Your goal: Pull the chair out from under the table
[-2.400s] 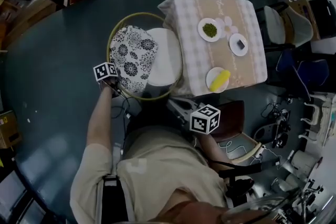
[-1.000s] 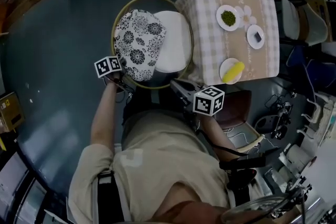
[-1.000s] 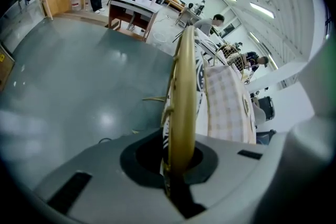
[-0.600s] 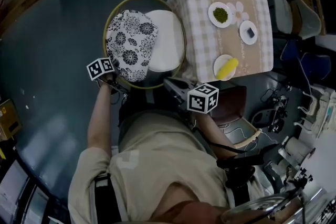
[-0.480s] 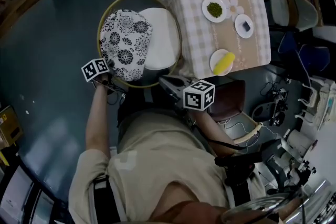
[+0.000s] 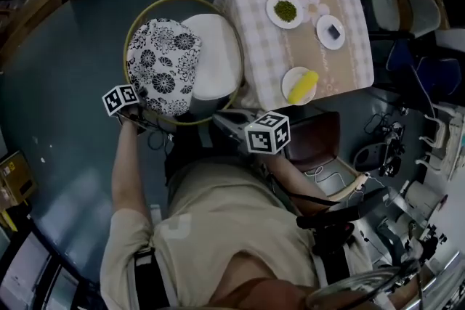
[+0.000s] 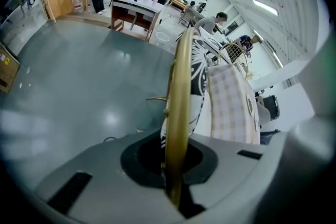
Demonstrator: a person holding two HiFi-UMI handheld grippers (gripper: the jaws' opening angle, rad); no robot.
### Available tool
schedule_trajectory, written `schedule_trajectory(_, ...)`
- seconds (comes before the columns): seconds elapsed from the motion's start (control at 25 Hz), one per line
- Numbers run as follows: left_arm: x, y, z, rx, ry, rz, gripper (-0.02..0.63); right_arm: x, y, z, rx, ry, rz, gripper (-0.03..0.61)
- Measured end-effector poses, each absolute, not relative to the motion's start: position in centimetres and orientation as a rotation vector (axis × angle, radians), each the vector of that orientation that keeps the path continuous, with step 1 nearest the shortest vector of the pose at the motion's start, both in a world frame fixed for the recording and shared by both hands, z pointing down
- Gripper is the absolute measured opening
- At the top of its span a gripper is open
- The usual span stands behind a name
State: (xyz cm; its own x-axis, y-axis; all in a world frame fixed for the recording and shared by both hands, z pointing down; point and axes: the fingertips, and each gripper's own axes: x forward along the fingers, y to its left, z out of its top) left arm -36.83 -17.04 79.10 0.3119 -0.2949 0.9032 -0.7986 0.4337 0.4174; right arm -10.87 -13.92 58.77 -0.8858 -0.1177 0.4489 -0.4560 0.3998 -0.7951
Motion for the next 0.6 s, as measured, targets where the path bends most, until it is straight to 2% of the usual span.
schedule_trajectory(0.36, -36.6, -16.5, 78.8, 1.132, -1.284, 0.412, 0.014, -9.0, -14.1, 59.0, 0.557, -2.315, 1.483, 0.012)
schedule_trajectory(0.6, -37.2, -15.6, 78.8, 1.129, -1.285, 0.403, 0.014, -10.8, -13.4, 59.2, 0.594, -2.293, 1.5, 0.012)
